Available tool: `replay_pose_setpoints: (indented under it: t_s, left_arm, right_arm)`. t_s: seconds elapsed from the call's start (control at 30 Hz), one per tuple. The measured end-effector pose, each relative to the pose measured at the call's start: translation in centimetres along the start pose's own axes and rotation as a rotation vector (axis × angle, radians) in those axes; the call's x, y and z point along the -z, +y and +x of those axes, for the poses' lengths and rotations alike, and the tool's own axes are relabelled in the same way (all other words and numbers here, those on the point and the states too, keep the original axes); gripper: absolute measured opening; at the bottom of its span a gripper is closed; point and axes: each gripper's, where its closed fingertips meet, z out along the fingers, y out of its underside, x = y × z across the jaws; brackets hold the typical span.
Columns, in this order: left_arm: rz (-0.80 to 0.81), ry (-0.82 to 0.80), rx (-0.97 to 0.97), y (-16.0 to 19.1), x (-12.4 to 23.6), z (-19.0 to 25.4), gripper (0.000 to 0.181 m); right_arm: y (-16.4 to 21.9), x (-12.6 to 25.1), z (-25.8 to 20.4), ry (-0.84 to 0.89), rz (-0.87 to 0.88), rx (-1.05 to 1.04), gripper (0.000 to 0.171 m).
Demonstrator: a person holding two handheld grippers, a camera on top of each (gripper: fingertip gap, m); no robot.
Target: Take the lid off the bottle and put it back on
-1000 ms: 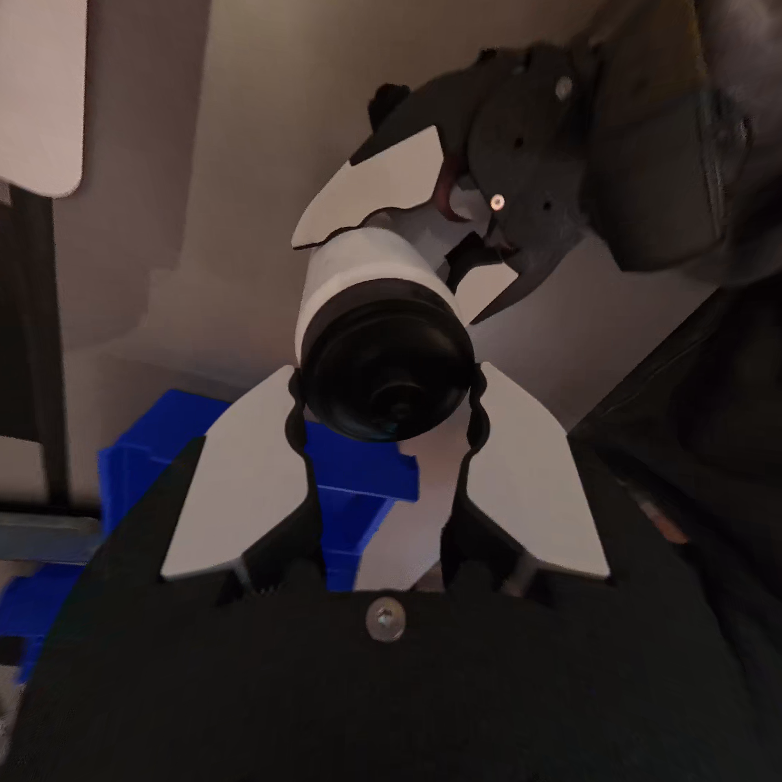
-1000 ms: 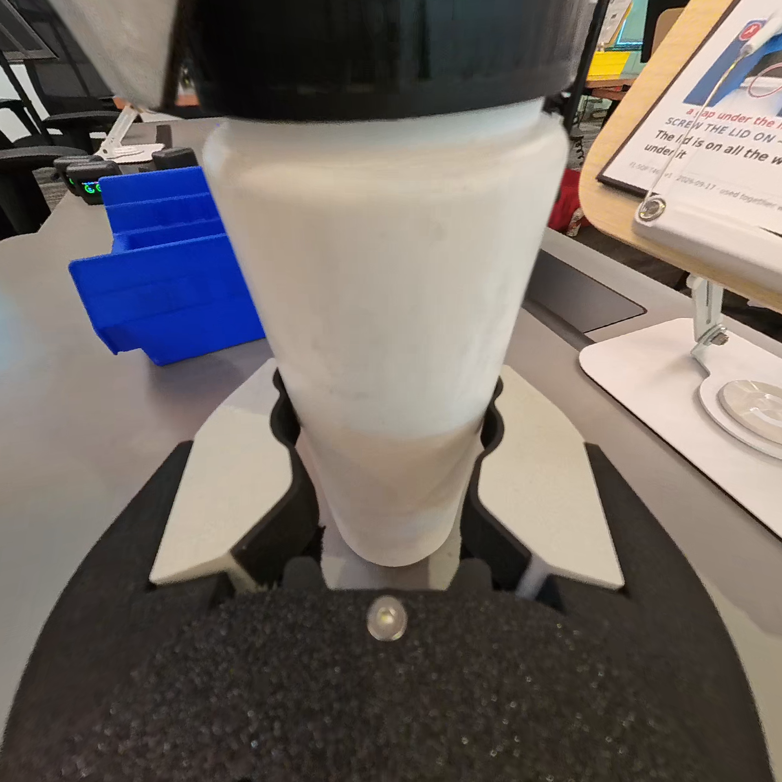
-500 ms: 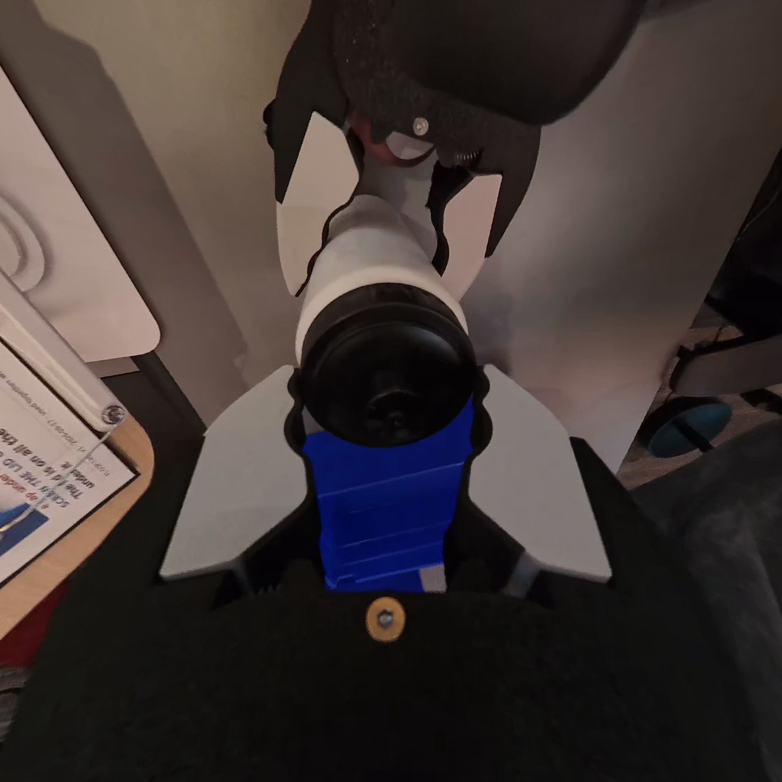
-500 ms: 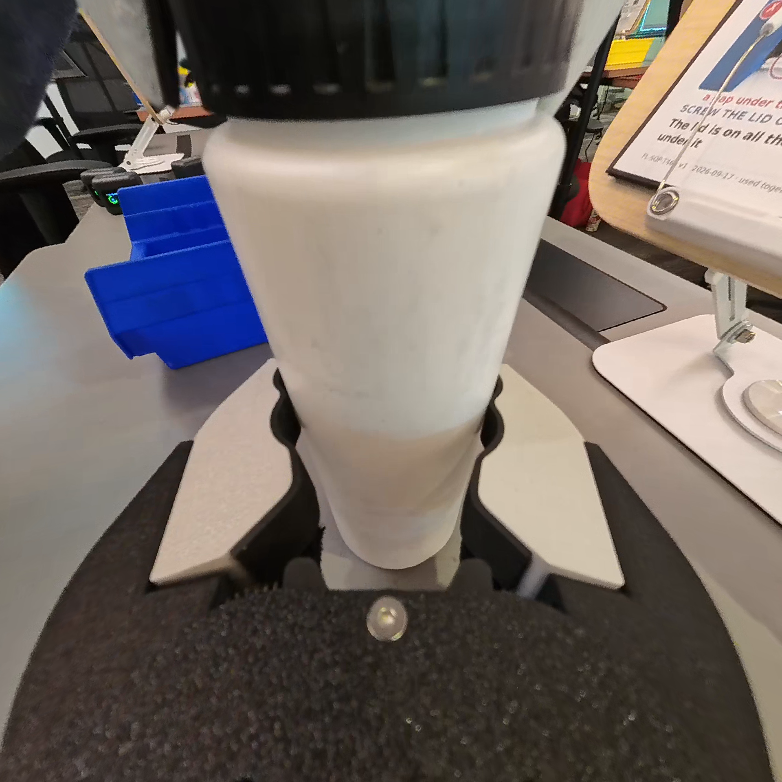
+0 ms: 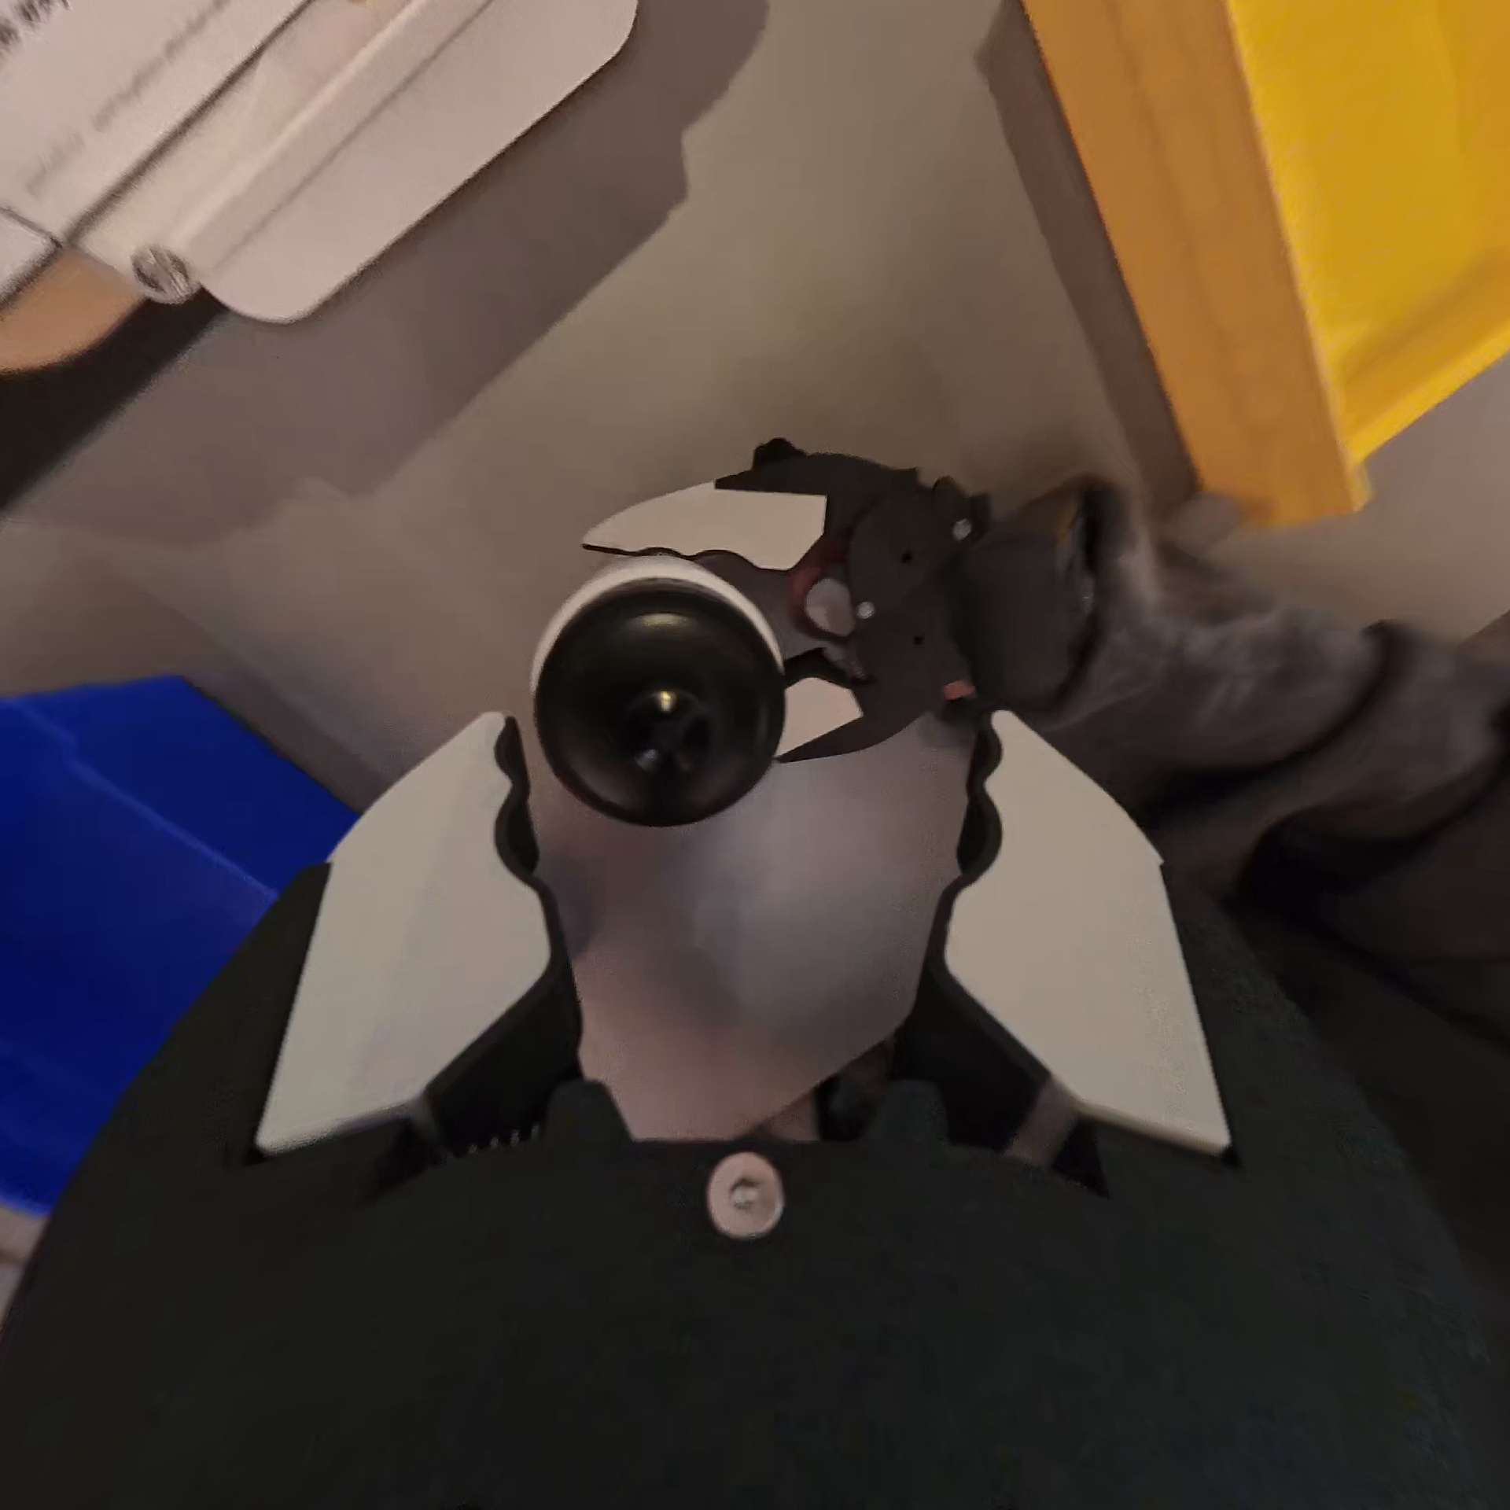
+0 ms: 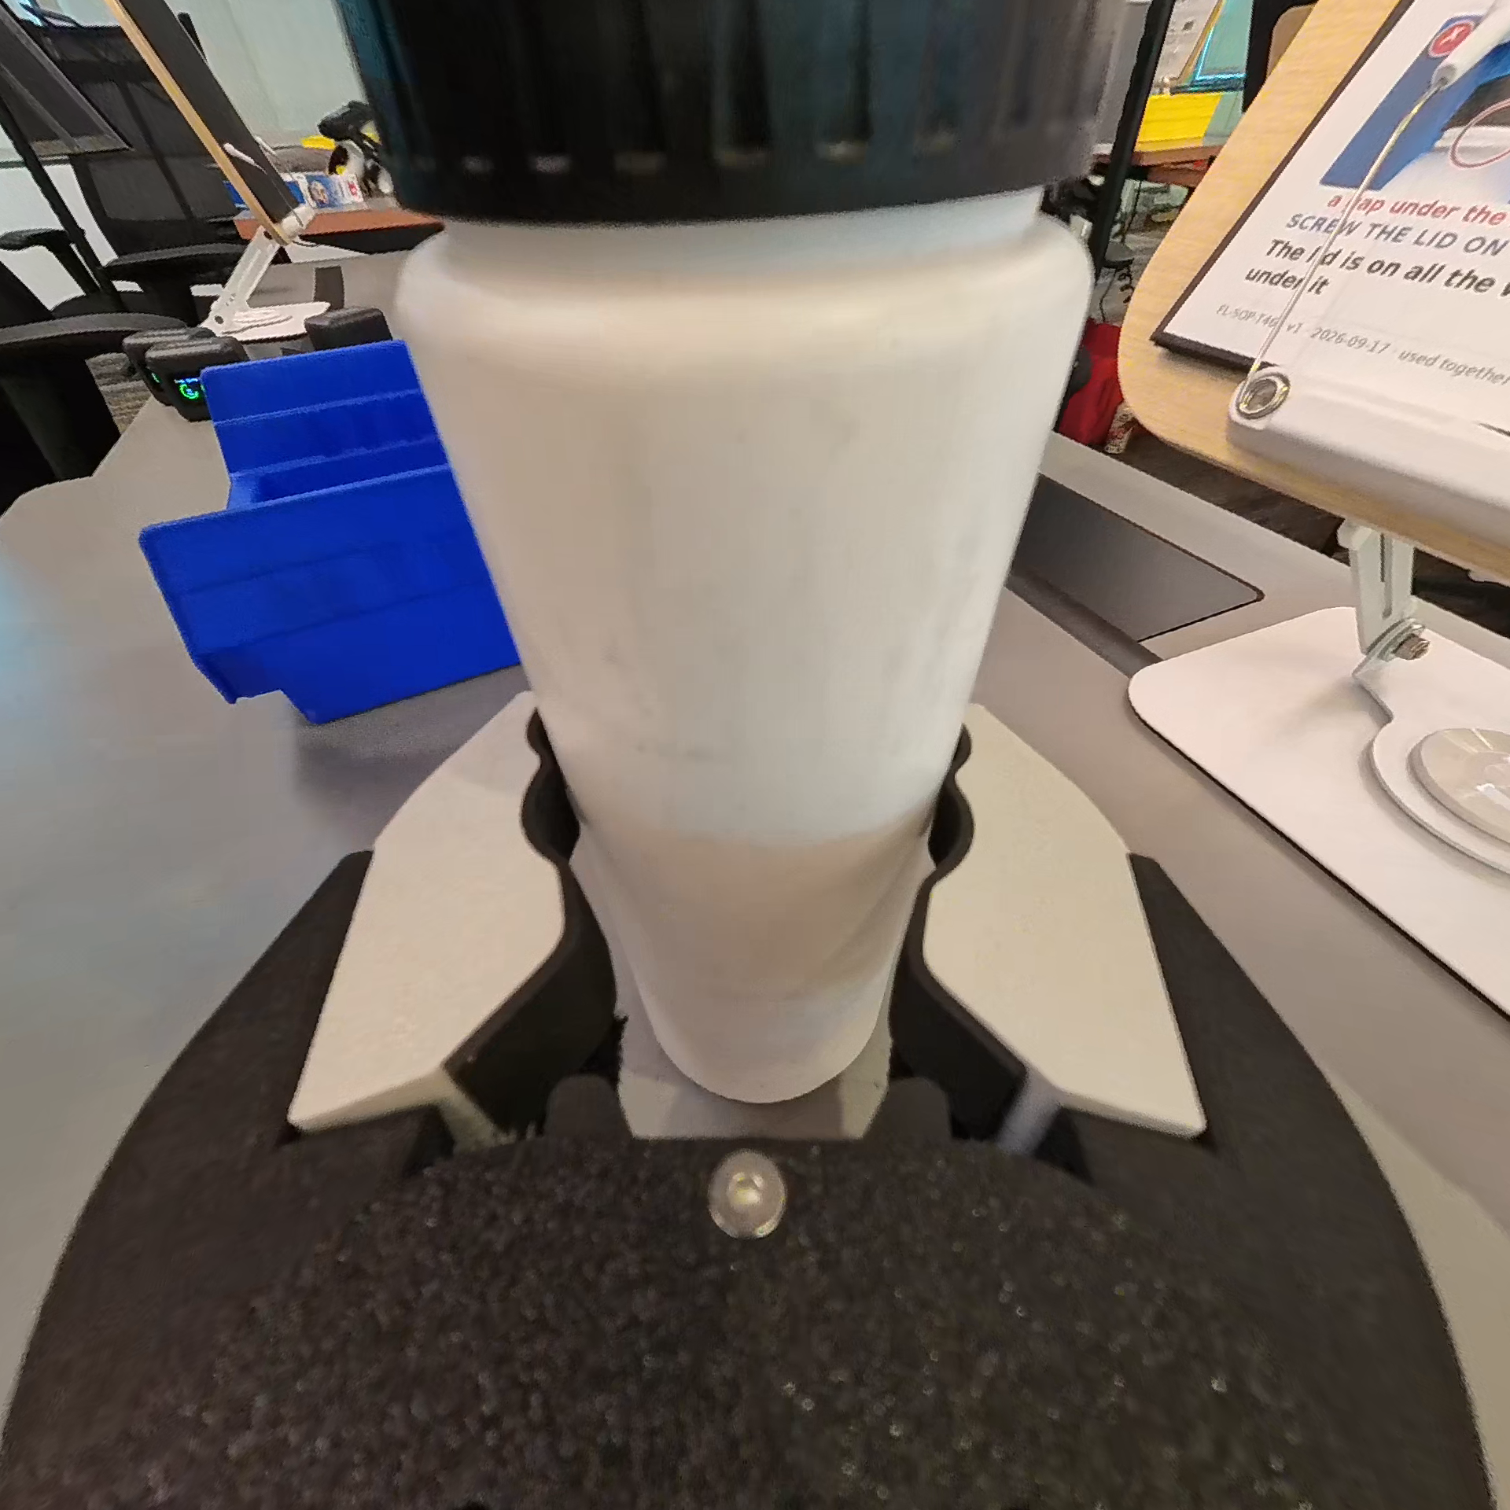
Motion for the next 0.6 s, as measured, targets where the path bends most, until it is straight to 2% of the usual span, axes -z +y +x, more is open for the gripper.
replay_pose_setpoints:
  t_s: [0.1,0.23,0.3,0.33,0.4,0.6]
  left_arm:
    - [0.022,-0.045,0.101,0.0,-0.3,-0.6,0.103]
    - [-0.033,-0.123,0.152,0.7,-2.1,-1.6,0.101]
    - [-0.044,-0.180,0.164,0.7,-2.6,-2.6,0.091]
    - [-0.047,-0.185,0.170,0.7,-2.9,-2.8,0.073]
    - [-0.063,-0.152,0.189,0.8,-3.1,-2.7,0.070]
    - [-0.161,-0.157,-0.058,1.3,-3.0,-2.3,0.070]
  right_arm:
    - [0.0,0.0,-0.1,0.006,-0.001,0.009,0.087]
    - [0.0,0.0,-0.1,0.008,-0.004,0.006,0.087]
    - [0.0,0.0,-0.1,0.010,-0.004,0.004,0.087]
    - [0.0,0.0,-0.1,0.010,-0.004,0.006,0.087]
    - [0.0,0.0,-0.1,0.009,-0.004,0.005,0.087]
    - [0.0,0.0,-0.3,0.005,-0.005,0.017,0.087]
